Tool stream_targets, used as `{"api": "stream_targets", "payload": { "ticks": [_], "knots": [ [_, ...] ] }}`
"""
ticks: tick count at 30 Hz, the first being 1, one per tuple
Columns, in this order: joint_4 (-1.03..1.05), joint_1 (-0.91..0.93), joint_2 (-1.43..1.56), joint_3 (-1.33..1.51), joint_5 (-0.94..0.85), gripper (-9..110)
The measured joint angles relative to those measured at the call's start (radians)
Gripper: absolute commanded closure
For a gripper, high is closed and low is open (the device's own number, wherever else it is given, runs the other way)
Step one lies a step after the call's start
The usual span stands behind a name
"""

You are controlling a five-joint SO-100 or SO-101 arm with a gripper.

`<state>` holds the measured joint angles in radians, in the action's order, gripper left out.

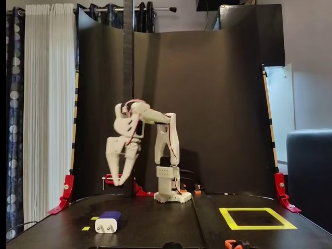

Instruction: Grasp a block and put it in the designated area.

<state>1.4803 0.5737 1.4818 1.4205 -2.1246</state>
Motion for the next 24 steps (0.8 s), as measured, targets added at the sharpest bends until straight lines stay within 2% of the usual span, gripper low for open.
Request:
{"api": "stream_targets", "payload": {
  "ticks": [14,24],
  "knots": [
    [-0.064,0.058,-0.23,-0.129,-0.021,101],
    [-0.086,0.058,-0.265,-0.133,-0.021,99]
  ]
}}
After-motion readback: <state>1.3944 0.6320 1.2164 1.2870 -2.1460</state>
